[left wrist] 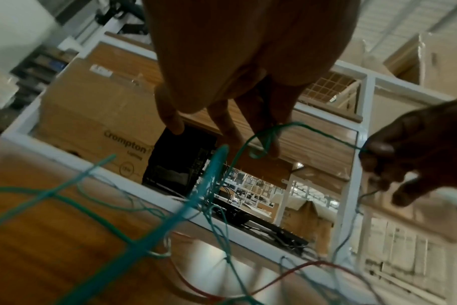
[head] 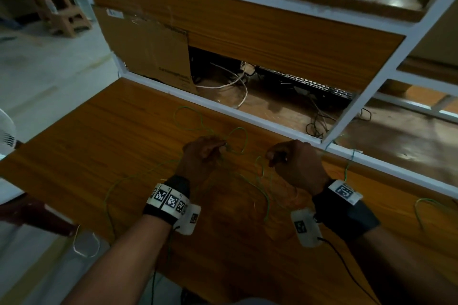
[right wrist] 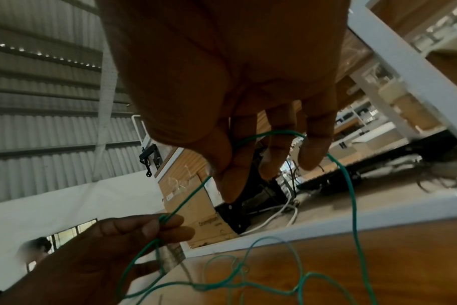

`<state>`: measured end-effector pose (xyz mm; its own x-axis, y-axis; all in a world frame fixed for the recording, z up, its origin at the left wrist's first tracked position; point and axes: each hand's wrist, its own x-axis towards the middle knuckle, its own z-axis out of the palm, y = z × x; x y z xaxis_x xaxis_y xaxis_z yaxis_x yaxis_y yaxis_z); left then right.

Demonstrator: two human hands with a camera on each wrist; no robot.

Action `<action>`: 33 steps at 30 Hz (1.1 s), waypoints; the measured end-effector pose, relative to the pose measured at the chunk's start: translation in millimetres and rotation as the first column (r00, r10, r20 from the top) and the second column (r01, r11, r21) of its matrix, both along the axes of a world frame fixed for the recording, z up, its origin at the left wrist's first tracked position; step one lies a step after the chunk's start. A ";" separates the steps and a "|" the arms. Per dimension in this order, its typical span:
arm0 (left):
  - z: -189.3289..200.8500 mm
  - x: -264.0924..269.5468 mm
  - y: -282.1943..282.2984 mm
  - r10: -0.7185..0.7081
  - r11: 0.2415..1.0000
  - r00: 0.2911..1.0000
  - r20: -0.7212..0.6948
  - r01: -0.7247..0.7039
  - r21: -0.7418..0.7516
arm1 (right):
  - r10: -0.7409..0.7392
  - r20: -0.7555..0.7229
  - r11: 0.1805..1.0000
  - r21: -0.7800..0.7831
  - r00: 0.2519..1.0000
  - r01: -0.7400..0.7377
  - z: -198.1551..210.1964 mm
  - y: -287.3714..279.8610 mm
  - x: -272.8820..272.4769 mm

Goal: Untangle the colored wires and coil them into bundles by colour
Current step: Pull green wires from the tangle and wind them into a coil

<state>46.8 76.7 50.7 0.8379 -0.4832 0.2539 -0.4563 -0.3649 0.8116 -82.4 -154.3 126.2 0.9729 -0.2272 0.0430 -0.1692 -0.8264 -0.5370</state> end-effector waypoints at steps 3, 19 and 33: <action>10.7 -11.1 -1.6 0.035 0.989 0.980 -0.195 -0.062 -0.134 | 0.049 -0.069 0.995 0.093 0.996 -0.042 -5.5 10.0 1.8; 1.7 -13.5 -2.6 -0.147 0.979 0.989 0.020 0.143 0.146 | 0.237 -0.397 0.948 0.294 0.887 -0.122 2.0 35.0 30.4; 0.2 -24.3 -1.8 -0.070 0.997 0.991 0.110 0.073 -0.031 | 0.068 -0.268 0.967 -0.219 0.961 -0.130 51.9 9.4 30.0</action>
